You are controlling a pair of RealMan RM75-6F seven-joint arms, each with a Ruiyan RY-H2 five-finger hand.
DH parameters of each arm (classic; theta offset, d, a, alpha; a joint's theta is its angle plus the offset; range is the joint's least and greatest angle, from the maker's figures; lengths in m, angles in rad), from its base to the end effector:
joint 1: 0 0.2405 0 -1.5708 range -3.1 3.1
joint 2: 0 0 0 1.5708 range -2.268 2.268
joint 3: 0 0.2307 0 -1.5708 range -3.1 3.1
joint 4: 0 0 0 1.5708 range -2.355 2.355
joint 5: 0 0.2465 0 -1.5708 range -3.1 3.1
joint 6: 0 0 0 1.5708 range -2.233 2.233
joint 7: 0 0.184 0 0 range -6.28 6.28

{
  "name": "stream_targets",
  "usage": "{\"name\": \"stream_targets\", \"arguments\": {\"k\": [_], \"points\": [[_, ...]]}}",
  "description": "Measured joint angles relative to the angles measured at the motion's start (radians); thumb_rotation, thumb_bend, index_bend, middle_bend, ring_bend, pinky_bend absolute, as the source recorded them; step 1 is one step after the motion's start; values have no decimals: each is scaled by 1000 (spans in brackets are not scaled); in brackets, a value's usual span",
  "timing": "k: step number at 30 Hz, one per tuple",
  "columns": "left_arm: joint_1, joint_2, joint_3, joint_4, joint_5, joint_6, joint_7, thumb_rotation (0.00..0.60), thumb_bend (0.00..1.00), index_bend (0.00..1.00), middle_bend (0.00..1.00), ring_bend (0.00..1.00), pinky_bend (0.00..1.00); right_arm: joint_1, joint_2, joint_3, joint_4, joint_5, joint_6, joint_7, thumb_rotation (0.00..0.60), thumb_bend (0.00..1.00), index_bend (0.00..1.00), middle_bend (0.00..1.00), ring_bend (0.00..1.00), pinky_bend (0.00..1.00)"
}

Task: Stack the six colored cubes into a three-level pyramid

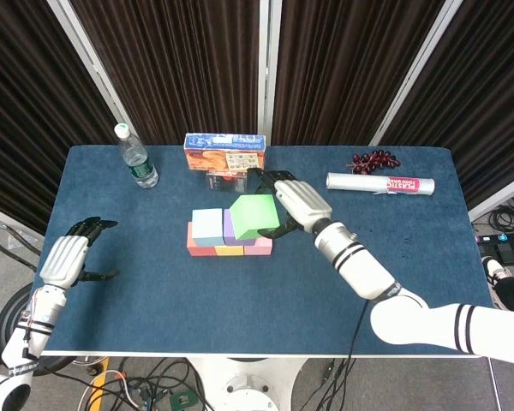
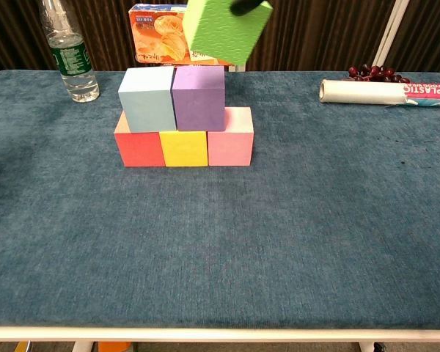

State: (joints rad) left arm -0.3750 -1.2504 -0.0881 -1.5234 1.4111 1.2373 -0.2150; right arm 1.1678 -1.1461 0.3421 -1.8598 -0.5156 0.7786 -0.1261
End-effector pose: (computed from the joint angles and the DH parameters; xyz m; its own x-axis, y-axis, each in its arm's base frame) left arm -0.2531 0.3122 0.0523 0.1607 0.1501 0.9755 0.9777 -0.1595 -0.1365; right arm 0.0378 -0.4014 0.0170 0.0814 -0.4717 0.8780 -0.9453 -0.3158 -0.0820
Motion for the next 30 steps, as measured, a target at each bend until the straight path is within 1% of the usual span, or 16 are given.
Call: {"name": "stream_targets", "arguments": {"k": [4, 7, 13, 19, 30], "points": [[4, -2, -1, 2, 5, 5, -9, 600, 77, 187, 201, 107, 157, 106, -45, -13, 22, 141, 45, -117, 600, 169, 0, 402, 64, 0], [6, -3, -2, 2, 6, 7, -11, 600, 76, 187, 200, 107, 157, 176, -81, -22, 49, 227, 74, -190, 600, 169, 0, 402, 63, 0], [9, -4, -2, 5, 6, 6, -16, 600, 77, 188, 199, 107, 157, 274, -165, -33, 118, 360, 114, -299, 600, 169, 0, 401, 60, 0], [10, -9, -3, 16, 8, 5, -25, 600, 76, 187, 198, 108, 157, 327, -214, -30, 160, 440, 154, -370, 600, 170, 0, 396, 55, 0], [15, -15, 0, 31, 17, 7, -42, 600, 76, 188, 195, 107, 157, 367, -224, -1, 144, 528, 191, -458, 600, 167, 0, 396, 53, 0]]}}
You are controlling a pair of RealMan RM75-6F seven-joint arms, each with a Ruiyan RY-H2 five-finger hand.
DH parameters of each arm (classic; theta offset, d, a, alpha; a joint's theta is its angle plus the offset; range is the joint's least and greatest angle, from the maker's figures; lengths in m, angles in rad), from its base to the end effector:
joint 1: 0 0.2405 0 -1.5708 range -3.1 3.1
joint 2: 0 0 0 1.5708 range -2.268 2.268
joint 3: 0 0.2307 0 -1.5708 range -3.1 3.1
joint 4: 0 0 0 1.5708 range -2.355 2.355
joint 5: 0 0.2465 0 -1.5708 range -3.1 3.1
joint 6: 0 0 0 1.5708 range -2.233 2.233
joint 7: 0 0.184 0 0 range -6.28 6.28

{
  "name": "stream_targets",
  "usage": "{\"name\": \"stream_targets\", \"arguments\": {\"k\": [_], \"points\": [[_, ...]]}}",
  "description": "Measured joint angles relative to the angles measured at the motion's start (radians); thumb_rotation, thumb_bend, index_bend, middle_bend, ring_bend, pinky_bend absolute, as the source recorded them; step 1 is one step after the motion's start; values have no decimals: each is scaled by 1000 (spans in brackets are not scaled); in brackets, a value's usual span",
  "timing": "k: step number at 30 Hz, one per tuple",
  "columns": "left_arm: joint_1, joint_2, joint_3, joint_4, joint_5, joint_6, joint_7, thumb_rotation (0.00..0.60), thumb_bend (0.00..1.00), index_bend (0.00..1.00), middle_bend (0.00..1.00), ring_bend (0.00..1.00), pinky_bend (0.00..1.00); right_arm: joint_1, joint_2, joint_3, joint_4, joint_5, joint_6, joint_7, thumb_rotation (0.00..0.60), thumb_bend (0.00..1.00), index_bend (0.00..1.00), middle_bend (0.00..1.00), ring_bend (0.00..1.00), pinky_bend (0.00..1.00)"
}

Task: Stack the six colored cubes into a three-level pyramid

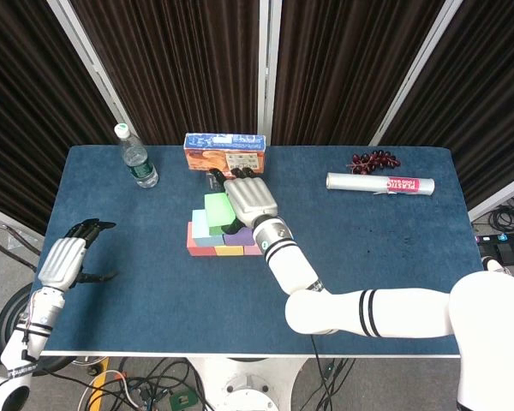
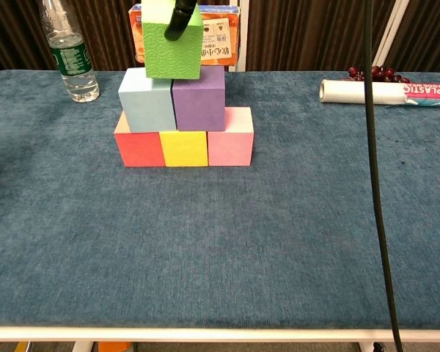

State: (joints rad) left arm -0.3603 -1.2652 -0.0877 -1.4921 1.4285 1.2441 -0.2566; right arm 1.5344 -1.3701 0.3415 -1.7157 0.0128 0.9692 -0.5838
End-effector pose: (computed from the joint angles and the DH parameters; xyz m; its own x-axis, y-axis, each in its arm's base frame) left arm -0.2600 0.3099 0.0514 0.1373 0.1494 0.9792 0.9815 -0.1534 -0.1142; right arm 0.1073 -0.3971 -0.0349 0.2937 -0.4217 0.8578 -0.9375 -0.3022 0.1724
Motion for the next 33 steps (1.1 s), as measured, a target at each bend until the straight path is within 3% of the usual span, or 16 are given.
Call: {"name": "stream_targets", "arguments": {"k": [11, 33], "points": [[4, -6, 0, 13, 3, 3, -12, 600, 77, 188, 194, 107, 157, 23, -18, 18, 8, 70, 25, -69, 600, 167, 0, 388, 53, 0], [5, -14, 0, 35, 4, -6, -36, 600, 77, 187, 194, 108, 157, 19, -56, 55, 45, 106, 31, -126, 600, 163, 0, 360, 35, 0]]}}
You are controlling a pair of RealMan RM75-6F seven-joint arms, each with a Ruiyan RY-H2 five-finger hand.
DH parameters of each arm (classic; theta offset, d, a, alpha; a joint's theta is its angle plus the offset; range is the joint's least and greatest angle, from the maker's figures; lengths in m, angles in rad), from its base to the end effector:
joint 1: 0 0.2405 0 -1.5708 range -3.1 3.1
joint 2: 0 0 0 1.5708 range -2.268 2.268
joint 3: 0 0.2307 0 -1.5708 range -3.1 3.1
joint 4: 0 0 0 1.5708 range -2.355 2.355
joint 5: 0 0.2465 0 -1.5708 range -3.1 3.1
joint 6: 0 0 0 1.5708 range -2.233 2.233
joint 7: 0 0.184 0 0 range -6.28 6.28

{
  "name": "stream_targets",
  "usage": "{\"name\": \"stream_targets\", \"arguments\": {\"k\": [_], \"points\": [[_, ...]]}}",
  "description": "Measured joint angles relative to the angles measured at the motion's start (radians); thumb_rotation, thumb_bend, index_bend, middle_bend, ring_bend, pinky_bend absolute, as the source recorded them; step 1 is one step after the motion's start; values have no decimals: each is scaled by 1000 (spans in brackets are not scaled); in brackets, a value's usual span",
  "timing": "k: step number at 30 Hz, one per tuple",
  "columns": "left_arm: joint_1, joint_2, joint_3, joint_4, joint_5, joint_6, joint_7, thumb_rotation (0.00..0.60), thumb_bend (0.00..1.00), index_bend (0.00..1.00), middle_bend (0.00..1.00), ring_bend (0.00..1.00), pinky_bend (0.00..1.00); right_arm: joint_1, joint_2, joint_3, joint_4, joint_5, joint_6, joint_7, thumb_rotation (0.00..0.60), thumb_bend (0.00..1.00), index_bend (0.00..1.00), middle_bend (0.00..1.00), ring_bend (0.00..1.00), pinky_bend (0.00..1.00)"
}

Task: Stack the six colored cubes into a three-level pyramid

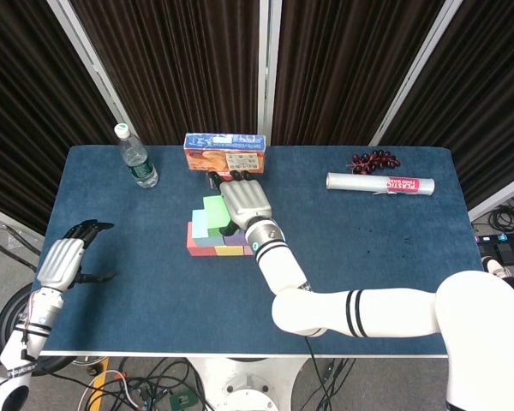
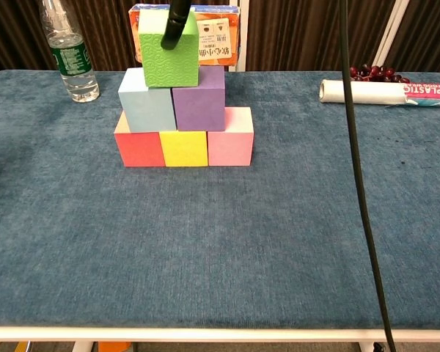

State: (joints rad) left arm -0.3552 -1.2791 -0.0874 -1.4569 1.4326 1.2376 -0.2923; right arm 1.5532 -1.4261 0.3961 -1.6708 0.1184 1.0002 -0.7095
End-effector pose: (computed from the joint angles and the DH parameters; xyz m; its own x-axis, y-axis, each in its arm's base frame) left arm -0.2681 0.3105 0.0500 0.1224 0.1548 0.9803 0.9848 -0.1413 -0.1007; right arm 0.1149 -0.3964 -0.0443 0.3181 -0.4338 0.8430 -0.9387 -0.2686 0.2160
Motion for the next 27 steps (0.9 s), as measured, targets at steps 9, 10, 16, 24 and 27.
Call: {"name": "stream_targets", "arguments": {"k": [9, 10, 16, 24, 27], "points": [[1, -2, 3, 10, 3, -4, -16, 600, 76, 188, 193, 107, 157, -4, -10, 11, 8, 8, 4, -17, 600, 159, 0, 333, 20, 0], [1, -2, 3, 10, 4, -4, -17, 600, 76, 188, 193, 107, 157, -5, -11, 13, 9, 9, 3, -17, 600, 157, 0, 325, 17, 0], [1, -3, 2, 14, 4, -4, -20, 600, 76, 188, 192, 107, 157, -10, -16, 21, 14, 7, 6, -22, 600, 152, 0, 279, 2, 0], [2, -4, 3, 16, 5, -4, -20, 600, 76, 187, 189, 107, 157, -17, -21, 32, 15, 5, 7, -23, 600, 149, 0, 243, 0, 0], [3, -3, 3, 15, 6, -3, -22, 600, 76, 188, 189, 107, 157, -20, -20, 37, 11, 7, 6, -25, 600, 148, 0, 235, 0, 0]]}}
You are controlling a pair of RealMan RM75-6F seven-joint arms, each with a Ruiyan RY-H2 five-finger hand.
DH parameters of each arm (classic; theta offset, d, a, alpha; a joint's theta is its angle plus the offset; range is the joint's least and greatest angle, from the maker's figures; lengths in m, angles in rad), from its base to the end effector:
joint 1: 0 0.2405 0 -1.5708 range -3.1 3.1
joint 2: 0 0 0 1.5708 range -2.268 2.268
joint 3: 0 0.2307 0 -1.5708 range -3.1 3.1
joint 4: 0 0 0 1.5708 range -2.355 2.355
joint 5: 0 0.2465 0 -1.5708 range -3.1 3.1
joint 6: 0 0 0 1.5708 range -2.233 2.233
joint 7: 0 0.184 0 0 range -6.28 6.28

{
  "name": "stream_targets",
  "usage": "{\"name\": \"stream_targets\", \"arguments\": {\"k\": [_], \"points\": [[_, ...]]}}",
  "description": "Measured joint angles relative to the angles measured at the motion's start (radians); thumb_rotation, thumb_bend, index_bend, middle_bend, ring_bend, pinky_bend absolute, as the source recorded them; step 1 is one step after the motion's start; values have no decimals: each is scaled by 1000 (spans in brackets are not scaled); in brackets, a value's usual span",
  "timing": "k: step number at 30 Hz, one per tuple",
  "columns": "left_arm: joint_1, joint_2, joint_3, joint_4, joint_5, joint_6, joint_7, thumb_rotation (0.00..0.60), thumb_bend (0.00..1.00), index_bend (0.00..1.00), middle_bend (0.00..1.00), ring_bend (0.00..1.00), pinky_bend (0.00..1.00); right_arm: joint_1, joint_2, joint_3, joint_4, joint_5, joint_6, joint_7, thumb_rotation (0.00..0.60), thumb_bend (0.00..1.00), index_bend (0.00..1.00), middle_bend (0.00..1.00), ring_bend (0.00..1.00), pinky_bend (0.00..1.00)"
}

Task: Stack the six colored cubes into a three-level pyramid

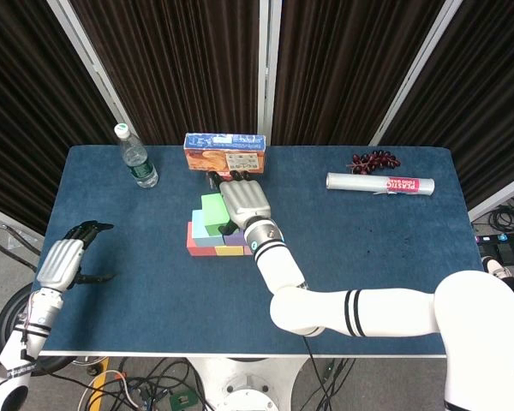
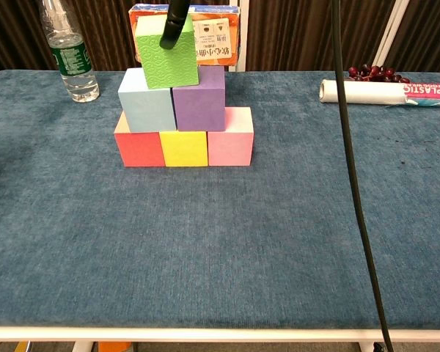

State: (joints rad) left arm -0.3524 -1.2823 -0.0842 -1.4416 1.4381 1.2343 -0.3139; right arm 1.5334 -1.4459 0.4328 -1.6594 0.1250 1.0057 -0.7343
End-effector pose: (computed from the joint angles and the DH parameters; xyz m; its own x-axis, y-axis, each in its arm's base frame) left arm -0.2721 0.3099 0.0495 0.1147 0.1612 0.9802 0.9862 -0.1370 -0.0929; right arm 0.1175 -0.3971 -0.0453 0.2981 -0.4409 0.8466 -0.9460 -0.2546 0.2005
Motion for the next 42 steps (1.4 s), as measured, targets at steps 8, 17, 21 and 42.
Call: {"name": "stream_targets", "arguments": {"k": [8, 17, 21, 42], "points": [[1, 0, -1, -1, 1, 3, 1, 600, 77, 187, 188, 107, 157, 1, -1, 4, -1, 11, 9, -15, 600, 148, 0, 265, 0, 0], [2, -2, -1, 4, 2, 4, -4, 600, 77, 188, 187, 102, 157, -1, -10, 13, 6, 10, 22, -23, 600, 150, 0, 306, 0, 0], [0, -1, -2, 4, 4, 3, -6, 600, 77, 188, 181, 92, 157, -3, -10, 16, -1, 5, 30, -24, 600, 150, 0, 319, 2, 0], [2, -2, 2, 7, 7, 1, -14, 600, 77, 187, 180, 92, 157, -14, -24, 38, -13, -2, 57, -31, 600, 150, 0, 332, 7, 0]]}}
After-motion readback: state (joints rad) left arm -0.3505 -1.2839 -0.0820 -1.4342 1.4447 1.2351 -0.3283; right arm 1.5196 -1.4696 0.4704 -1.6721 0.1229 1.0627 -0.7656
